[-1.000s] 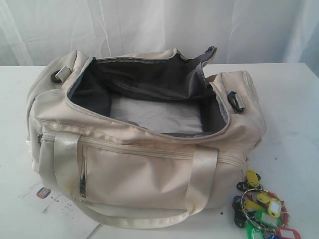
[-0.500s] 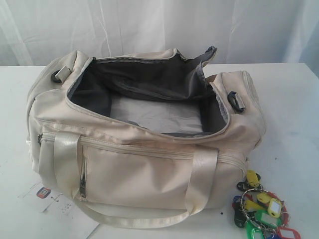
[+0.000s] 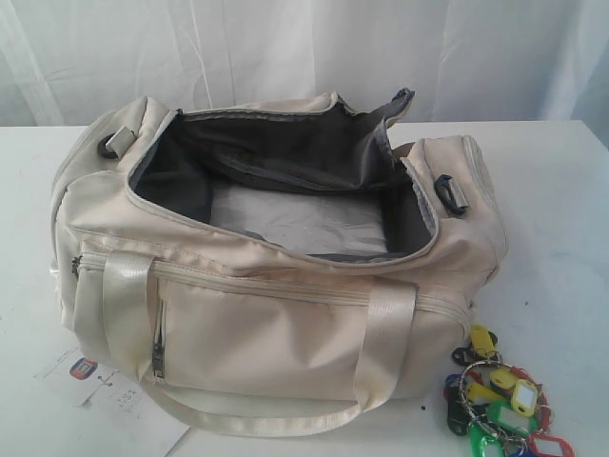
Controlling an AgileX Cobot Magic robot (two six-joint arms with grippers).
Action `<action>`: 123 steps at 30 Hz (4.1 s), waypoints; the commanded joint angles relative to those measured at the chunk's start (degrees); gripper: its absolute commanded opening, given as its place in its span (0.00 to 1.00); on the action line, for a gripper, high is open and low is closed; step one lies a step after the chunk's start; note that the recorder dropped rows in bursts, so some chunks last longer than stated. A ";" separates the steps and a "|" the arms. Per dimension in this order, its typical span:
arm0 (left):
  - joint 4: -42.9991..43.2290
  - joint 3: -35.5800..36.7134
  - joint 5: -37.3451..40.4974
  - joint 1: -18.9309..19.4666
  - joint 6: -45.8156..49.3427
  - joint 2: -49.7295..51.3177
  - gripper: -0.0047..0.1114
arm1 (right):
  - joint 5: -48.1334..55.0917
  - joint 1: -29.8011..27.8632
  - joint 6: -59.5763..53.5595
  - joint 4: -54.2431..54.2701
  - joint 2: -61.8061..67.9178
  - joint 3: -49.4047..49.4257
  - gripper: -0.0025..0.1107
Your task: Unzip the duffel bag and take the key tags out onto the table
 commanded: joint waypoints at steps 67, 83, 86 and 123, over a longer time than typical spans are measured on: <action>21.81 11.22 -9.42 0.41 -21.76 -4.55 0.04 | -0.65 -0.12 0.30 -0.15 -0.36 0.29 0.02; 21.81 11.22 -9.42 -0.17 -21.62 -4.55 0.04 | -0.65 -0.12 0.30 -0.15 -0.36 0.29 0.02; 21.81 11.22 -9.42 -0.17 -21.62 -4.55 0.04 | -0.65 -0.12 0.30 -0.15 -0.36 0.29 0.02; 21.81 11.22 -9.21 -0.17 -21.62 -4.55 0.04 | -5.02 -0.21 -0.81 -1.14 -25.94 15.31 0.02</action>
